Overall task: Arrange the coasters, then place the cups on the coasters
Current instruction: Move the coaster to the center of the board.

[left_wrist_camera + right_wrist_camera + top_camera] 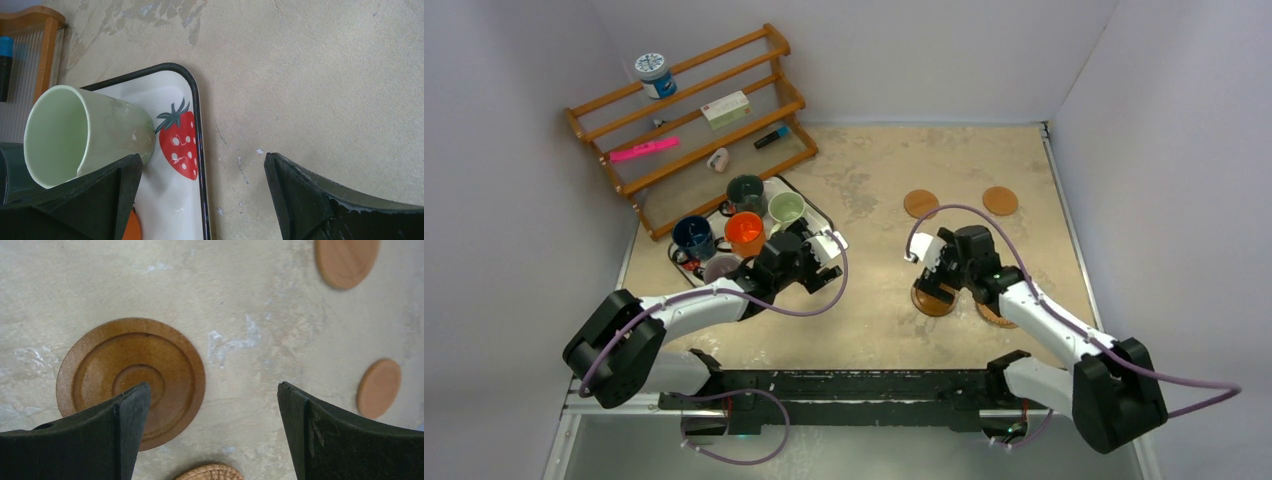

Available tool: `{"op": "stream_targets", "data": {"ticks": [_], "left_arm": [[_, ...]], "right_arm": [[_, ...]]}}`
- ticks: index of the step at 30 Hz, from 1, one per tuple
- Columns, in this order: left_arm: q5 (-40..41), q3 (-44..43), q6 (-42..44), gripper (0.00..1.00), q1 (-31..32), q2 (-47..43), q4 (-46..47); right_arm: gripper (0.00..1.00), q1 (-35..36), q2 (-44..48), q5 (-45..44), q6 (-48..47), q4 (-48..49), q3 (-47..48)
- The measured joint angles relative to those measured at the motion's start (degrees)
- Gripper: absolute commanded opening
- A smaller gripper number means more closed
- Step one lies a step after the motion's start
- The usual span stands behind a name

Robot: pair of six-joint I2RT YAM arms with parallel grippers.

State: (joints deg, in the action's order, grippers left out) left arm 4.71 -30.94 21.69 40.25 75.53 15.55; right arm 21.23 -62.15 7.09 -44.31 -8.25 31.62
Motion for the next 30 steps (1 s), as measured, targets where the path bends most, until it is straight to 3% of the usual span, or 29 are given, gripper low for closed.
{"op": "stream_targets", "data": {"ticks": [7,14,20,25,30], "left_arm": [[-0.02,0.0,0.0,1.0,0.0,0.0,0.0],[-0.04,-0.02,0.02,1.0,0.0,0.0,0.0],[-0.04,-0.02,0.02,1.0,0.0,0.0,-0.02],[-0.09,0.0,0.02,1.0,0.0,0.0,-0.02],[-0.07,-0.02,0.09,1.0,0.0,0.0,0.0]], "right_arm": [[0.99,0.87,-6.19,-3.78,-0.63,9.88,-4.09],[0.99,1.07,-16.72,-14.27,-0.31,24.44,-2.21],[0.99,-2.73,-30.03,-22.95,-0.7,33.09,6.29],[0.99,-6.54,-39.39,-28.26,-0.46,34.84,15.54],[0.99,-5.86,-44.06,-30.29,-0.35,33.79,21.24]]}}
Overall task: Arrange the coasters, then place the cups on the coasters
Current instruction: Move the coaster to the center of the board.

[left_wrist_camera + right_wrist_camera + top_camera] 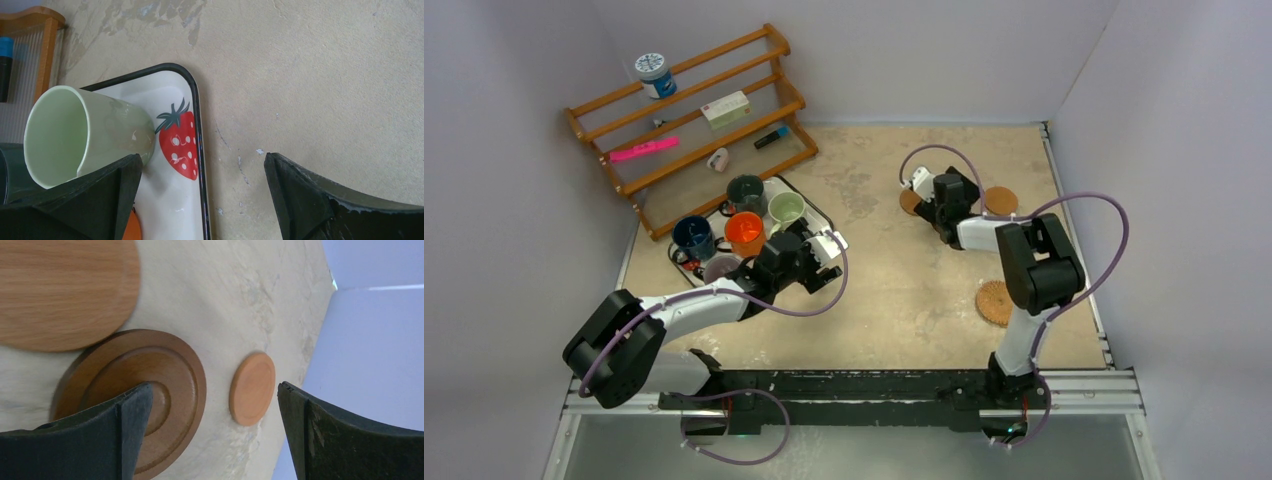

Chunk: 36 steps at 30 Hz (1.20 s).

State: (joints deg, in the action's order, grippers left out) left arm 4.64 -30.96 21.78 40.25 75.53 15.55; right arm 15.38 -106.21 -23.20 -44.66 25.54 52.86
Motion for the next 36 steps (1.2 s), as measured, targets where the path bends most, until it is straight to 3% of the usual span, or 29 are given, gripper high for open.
{"op": "stream_targets", "data": {"ticks": [7,12,17,26,36], "left_arm": [[0.0,0.02,0.11,1.0,0.0,0.04,0.02],[0.07,0.0,0.13,1.0,0.0,0.96,0.0],[0.07,0.0,0.13,1.0,-0.02,1.03,0.02],[0.07,0.0,0.13,1.0,0.0,1.03,0.02],[0.07,0.0,0.13,1.0,0.0,1.03,0.04]], "right_arm": [[0.99,7.3,-0.42,1.62,2.25,-0.59,1.27],[0.99,8.63,-4.04,-0.44,5.53,0.76,5.03],[0.99,5.73,-6.03,-1.25,7.82,0.96,7.69],[0.99,-7.89,-9.14,0.87,10.64,-1.55,13.35],[0.99,-7.19,-1.49,8.59,14.88,-10.34,12.66]]}}
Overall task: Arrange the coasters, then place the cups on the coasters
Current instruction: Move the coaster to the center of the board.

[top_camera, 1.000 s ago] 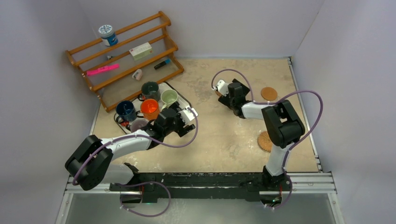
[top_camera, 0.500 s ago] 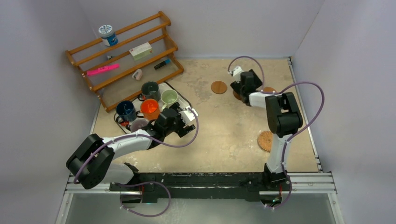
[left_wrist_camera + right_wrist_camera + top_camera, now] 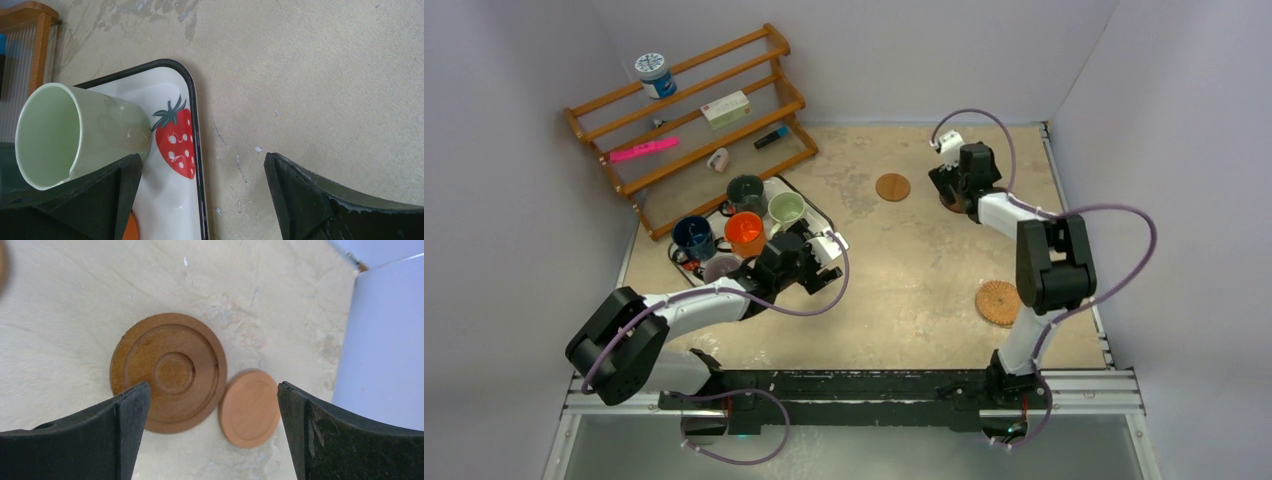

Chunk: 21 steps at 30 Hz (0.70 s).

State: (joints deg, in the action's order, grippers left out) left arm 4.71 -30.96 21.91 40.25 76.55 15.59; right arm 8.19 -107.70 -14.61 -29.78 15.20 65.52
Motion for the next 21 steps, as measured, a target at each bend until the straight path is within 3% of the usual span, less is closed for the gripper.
{"op": "stream_targets", "data": {"ticks": [6,12,21], "left_arm": [[0.0,0.0,-0.02,1.0,0.0,0.0,-0.02],[-0.04,0.0,-0.02,1.0,0.0,0.0,-0.02],[-0.07,0.0,-0.02,1.0,0.0,-0.09,-0.15]], "right_arm": [[0.99,0.02,16.81,4.61,0.07,-4.85,-4.46],[0.99,-0.31,34.21,7.3,-7.69,-13.14,-15.78],[0.99,-6.29,48.26,9.62,-21.0,-31.98,-29.16]]}}
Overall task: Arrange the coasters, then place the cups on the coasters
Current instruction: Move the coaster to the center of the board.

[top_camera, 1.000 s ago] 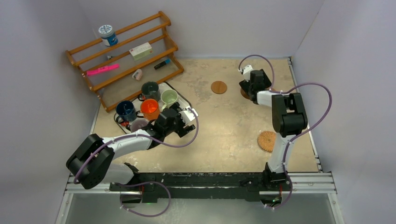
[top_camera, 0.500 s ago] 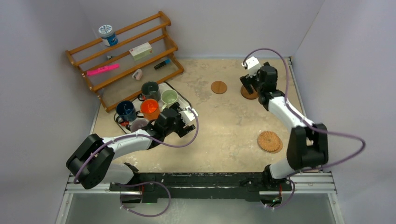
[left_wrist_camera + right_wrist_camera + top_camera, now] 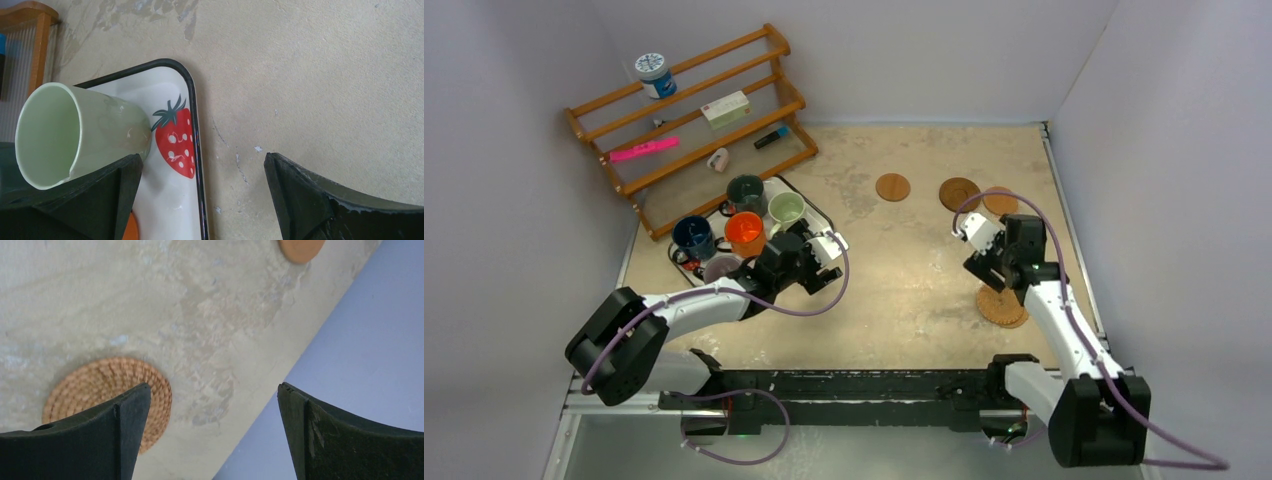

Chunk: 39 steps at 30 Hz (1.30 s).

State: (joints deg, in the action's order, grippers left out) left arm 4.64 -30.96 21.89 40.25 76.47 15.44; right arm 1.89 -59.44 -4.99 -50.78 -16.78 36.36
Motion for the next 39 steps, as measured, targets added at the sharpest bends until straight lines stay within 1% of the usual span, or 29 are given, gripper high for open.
{"op": "stream_targets", "data": {"ticks": [3,5,9,15,31,35,39], "left_arm": [[0.0,0.0,0.0,1.0,0.0,-0.13,-0.09],[0.02,0.0,0.0,1.0,0.0,-0.2,-0.09],[0.0,0.0,0.0,1.0,0.0,-0.22,-0.09],[-0.02,0.0,0.0,1.0,0.0,-0.22,-0.09],[-0.02,0.0,0.02,1.0,0.0,-0.2,-0.09],[-0.02,0.0,0.02,1.0,0.0,-0.17,-0.09],[-0.02,0.0,0.04,1.0,0.0,-0.07,-0.09]], "right_arm": [[0.99,-1.4,3.21,0.11,-3.41,-3.74,-1.44],[0.99,-1.64,3.72,0.26,-5.01,-5.11,-2.16],[0.99,-1.64,2.29,1.6,-6.32,-6.45,-3.65],[0.99,-1.64,-1.53,4.55,-6.78,-5.9,-4.79],[0.99,-1.14,-11.06,10.73,-5.9,6.21,-3.65],[0.99,1.44,-13.42,10.43,-5.09,9.99,-3.32],[0.99,5.68,-16.76,10.19,-3.74,13.97,-1.92]]}}
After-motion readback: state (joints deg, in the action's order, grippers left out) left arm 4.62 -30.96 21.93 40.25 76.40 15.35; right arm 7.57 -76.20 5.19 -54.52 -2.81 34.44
